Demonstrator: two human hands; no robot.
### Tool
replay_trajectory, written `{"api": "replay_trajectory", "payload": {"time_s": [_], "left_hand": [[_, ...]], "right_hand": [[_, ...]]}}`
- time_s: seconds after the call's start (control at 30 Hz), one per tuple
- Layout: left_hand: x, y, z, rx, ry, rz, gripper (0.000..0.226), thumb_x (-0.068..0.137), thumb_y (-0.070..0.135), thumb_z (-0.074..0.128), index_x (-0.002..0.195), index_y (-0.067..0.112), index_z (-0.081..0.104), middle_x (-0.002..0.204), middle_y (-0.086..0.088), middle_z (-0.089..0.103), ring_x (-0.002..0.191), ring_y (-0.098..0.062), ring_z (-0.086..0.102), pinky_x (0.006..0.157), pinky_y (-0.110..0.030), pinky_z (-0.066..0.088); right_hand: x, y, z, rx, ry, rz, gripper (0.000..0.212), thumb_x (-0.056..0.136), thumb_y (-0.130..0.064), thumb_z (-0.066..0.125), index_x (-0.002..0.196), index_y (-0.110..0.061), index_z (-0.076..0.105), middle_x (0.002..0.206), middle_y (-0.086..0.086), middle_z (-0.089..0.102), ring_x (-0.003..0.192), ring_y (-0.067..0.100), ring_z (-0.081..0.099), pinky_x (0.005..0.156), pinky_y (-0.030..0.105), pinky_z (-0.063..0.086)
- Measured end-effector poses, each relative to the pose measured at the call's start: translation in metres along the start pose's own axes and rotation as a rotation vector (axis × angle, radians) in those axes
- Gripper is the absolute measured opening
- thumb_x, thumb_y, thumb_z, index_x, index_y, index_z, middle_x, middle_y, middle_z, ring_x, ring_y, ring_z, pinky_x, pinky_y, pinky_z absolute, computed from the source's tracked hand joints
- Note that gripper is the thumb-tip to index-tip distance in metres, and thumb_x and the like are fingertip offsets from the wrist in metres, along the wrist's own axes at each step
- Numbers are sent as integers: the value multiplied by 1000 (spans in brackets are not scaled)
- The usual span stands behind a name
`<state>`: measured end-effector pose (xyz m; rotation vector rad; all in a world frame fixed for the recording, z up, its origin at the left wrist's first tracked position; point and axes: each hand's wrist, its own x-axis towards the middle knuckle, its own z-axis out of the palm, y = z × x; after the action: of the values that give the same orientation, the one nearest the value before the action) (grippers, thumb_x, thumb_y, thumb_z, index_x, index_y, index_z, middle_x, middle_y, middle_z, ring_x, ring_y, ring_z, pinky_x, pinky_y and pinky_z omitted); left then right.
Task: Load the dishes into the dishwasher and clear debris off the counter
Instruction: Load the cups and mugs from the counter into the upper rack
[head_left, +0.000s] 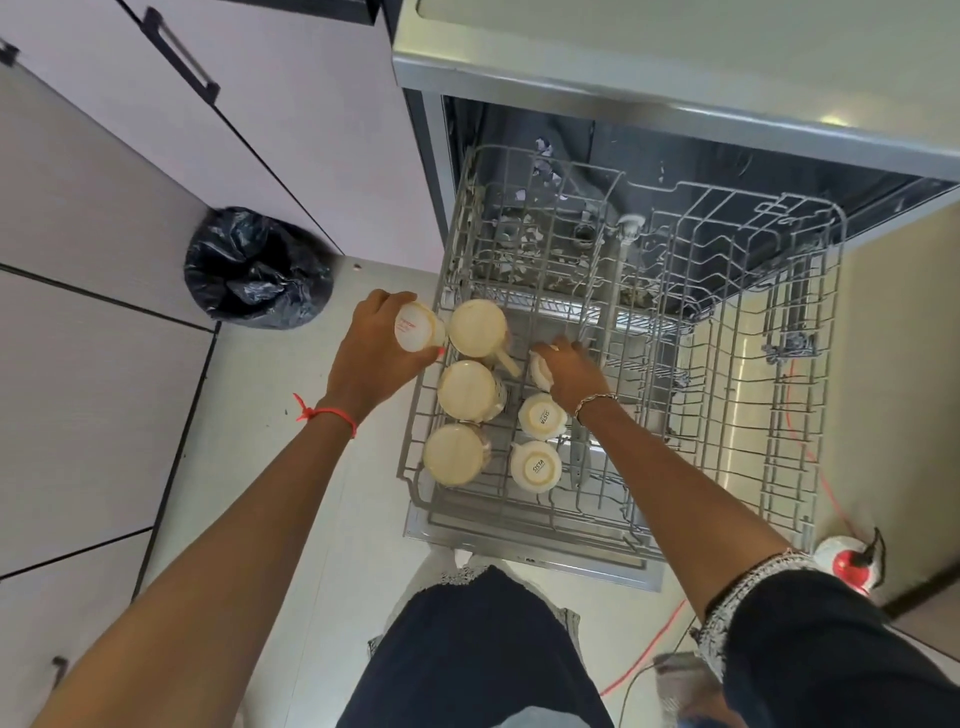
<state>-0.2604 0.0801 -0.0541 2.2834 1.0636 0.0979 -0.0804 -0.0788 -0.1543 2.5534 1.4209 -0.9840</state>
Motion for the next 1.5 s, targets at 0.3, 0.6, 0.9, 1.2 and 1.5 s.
{"api": "replay_trajectory", "payload": {"time_s": [0.3,0.6,0.9,1.2,1.5], "left_hand": [[0,-1,1,-1,9,7,68,69,25,81,126,4,50,121,-15,50,113,-29,45,90,-32,38],[-3,-5,1,-9,-9,8,69,69,25,81,127,5,50,120,-14,50,112,-28,45,89,-29,37],[-4,2,2,-50,-36,40,73,68,27,82,129,5,48,119,-13,50,112,-28,46,90,-32,39],[1,28,13,-146,-101,29,82,64,36,83,130,7,45,121,-10,51,115,-23,45,90,-19,29],[3,36,18,-296,-275,66,104,70,33,78,150,14,14,144,-7,38,128,-22,38,108,-39,34]], "right_hand": [[9,-1,7,-34,-27,34,60,83,5,54,138,-12,36,137,15,33,126,35,35,94,46,43],[10,3,1,167,-96,87,83,75,-8,67,144,-10,22,142,15,30,128,35,36,99,49,42],[3,-5,-17,461,133,7,67,75,-9,68,136,-7,38,135,16,40,127,32,37,102,39,38],[-11,-62,-58,669,194,-360,75,63,-18,84,129,-12,49,124,7,53,101,10,46,81,16,39],[-17,-41,-54,681,319,-313,75,63,-16,83,127,-6,45,124,9,53,114,23,51,97,35,43]]}}
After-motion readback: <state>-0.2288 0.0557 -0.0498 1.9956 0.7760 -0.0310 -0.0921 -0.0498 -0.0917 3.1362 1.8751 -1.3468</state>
